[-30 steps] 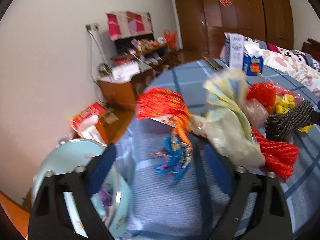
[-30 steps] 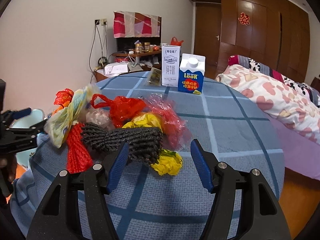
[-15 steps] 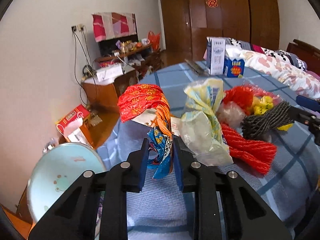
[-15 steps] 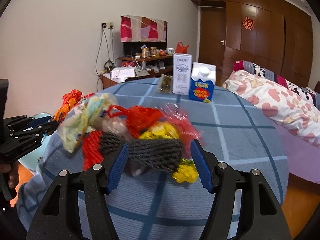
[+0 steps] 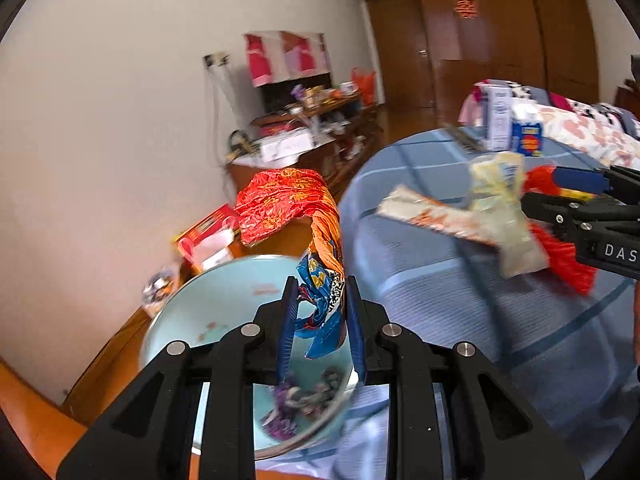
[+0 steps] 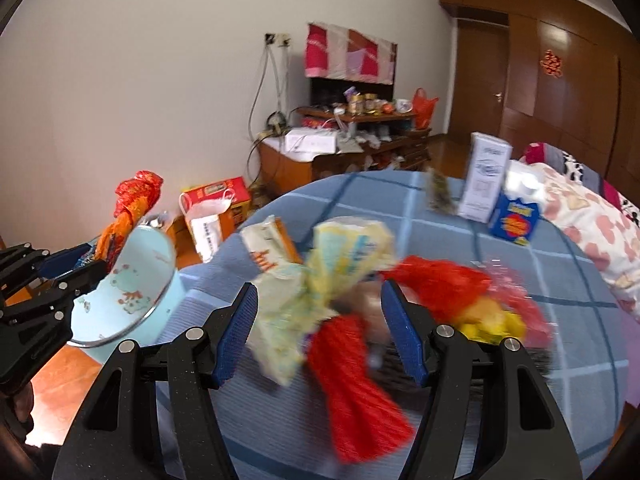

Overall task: Collect trash
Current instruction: 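Grasp the orange snack wrapper with the left gripper while the right grasps the yellow-white plastic bag, then carry the orange wrapper and yellow-white bag over the teal bin with both grippers, then open both grippers over the teal bin to drop the wrapper and bag, then move both grippers back toward the remaining trash on the bed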

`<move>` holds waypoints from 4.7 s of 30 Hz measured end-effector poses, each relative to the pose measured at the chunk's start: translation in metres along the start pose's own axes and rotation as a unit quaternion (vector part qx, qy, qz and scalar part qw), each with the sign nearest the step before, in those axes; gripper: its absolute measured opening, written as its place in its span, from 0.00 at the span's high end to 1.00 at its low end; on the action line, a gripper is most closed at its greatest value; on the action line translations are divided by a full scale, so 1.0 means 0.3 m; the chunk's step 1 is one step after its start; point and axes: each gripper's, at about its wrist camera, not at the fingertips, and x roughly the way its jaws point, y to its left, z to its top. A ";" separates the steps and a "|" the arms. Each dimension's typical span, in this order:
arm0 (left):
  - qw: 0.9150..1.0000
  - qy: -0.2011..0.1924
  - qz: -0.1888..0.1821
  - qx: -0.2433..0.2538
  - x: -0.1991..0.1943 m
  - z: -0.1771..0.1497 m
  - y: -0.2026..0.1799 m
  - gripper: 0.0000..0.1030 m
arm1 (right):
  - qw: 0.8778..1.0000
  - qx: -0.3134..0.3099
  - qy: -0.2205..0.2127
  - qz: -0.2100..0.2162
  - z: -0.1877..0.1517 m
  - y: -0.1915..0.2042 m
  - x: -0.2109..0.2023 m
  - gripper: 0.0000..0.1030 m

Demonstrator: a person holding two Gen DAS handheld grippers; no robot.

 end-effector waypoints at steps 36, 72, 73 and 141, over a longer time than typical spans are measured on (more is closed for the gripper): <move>1.000 0.009 -0.003 -0.025 -0.005 -0.019 0.038 0.77 | 0.998 0.003 0.053 0.040 -0.037 0.038 0.087 0.94; 0.996 0.009 0.077 -0.051 -0.072 -0.083 0.218 0.77 | 0.993 -0.062 0.013 0.095 0.076 0.225 0.087 0.94; 0.996 0.010 0.078 -0.052 -0.072 -0.086 0.221 0.77 | 0.993 -0.065 0.013 0.097 0.077 0.235 0.091 0.94; 0.995 0.056 0.070 -0.044 -0.011 -0.159 0.153 0.27 | 0.991 -0.080 0.025 0.108 0.044 0.235 0.056 0.61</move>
